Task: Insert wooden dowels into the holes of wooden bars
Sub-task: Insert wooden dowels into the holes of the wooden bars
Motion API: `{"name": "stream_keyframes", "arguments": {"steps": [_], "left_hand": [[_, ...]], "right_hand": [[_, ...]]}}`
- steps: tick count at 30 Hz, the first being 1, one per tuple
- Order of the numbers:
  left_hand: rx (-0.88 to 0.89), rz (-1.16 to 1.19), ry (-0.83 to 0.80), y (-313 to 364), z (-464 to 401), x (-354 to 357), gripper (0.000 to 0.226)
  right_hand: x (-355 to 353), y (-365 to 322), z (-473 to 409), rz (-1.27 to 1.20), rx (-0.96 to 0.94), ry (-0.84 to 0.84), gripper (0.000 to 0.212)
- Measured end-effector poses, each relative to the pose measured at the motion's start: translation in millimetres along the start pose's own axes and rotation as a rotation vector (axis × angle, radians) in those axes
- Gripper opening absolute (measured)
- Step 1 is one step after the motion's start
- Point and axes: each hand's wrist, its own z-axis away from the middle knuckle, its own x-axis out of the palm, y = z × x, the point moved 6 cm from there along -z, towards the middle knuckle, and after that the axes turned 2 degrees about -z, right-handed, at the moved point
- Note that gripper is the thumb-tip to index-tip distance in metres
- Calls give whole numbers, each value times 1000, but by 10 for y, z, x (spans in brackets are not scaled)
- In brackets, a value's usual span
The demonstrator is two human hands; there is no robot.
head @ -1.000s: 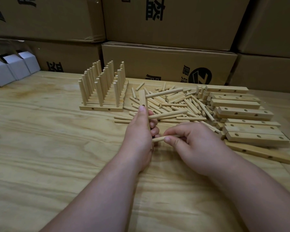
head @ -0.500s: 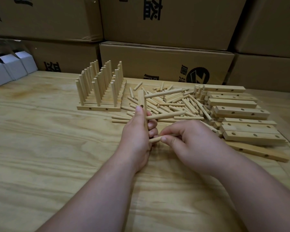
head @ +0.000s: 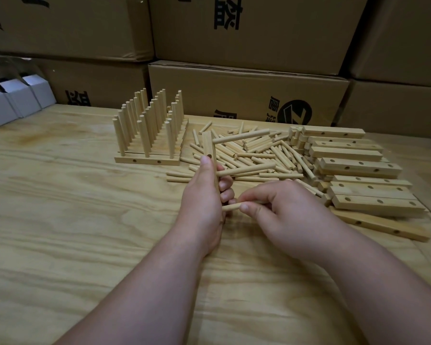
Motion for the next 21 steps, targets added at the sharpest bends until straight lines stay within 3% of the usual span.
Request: {"name": "stream_keyframes", "arguments": {"steps": [6, 11, 15, 21], "left_hand": [[17, -5, -10, 0, -10, -15, 43], [47, -38, -19, -19, -21, 5, 33], [45, -43, 8, -26, -34, -4, 31], [15, -14, 19, -31, -48, -22, 16]], "right_hand": [[-45, 55, -20, -117, 88, 49, 8], [-219, 145, -31, -149, 183, 130, 34], [-278, 264, -34, -164, 287, 225, 38], [-288, 418, 2, -382, 389, 337, 46]]}}
